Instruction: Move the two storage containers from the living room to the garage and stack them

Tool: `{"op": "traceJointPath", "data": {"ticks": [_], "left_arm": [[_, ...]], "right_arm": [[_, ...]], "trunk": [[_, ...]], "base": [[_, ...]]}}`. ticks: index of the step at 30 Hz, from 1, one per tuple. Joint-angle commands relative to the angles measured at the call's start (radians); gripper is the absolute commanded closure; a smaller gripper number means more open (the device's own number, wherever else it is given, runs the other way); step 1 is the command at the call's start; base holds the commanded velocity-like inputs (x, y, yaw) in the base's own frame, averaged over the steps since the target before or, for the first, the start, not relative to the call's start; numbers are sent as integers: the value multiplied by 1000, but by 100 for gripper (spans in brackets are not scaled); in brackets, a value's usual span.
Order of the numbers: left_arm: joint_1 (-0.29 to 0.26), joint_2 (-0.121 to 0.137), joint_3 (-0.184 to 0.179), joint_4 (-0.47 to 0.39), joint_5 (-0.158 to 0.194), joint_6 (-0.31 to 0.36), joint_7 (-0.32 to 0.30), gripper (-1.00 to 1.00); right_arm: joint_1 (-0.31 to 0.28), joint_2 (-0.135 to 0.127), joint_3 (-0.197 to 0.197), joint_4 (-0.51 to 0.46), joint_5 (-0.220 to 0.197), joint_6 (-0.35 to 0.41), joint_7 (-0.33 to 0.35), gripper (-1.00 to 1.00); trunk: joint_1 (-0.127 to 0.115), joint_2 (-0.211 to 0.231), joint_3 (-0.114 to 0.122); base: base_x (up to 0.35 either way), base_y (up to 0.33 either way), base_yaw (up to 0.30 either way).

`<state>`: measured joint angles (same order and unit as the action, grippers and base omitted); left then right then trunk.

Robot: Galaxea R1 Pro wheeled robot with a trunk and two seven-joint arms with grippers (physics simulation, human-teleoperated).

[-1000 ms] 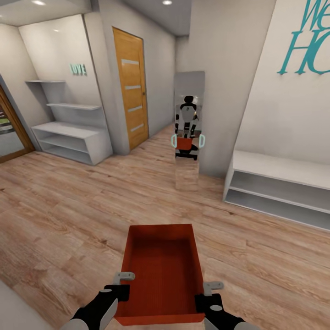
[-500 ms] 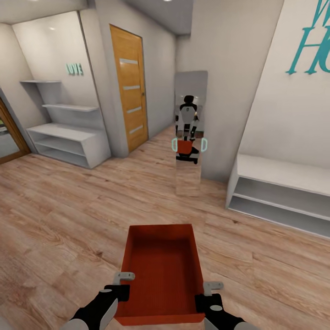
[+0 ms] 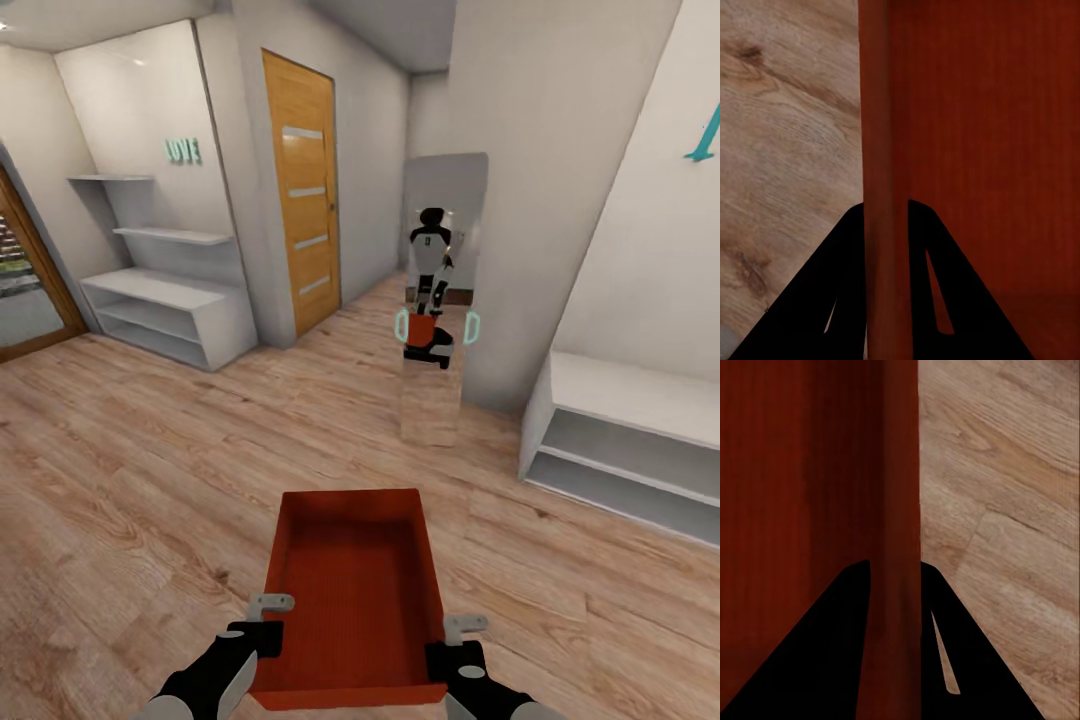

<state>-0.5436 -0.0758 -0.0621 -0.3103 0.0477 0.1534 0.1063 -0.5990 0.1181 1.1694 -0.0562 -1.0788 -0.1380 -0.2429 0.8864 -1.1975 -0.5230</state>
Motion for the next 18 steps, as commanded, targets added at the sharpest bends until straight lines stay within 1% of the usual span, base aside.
{"op": "traceJointPath", "data": {"ticks": [1,18], "left_arm": [[0,11,7,2,-3,7,9,100],[0,11,7,2,-3,7,9,100]], "right_arm": [[-1,-26,1,6,-3,-28,-9,100],[-1,-26,1,6,-3,-28,-9,100]], "trunk": [[1,0,-1],[1,0,-1]], "base": [[324,0,275],[324,0,279]]}}
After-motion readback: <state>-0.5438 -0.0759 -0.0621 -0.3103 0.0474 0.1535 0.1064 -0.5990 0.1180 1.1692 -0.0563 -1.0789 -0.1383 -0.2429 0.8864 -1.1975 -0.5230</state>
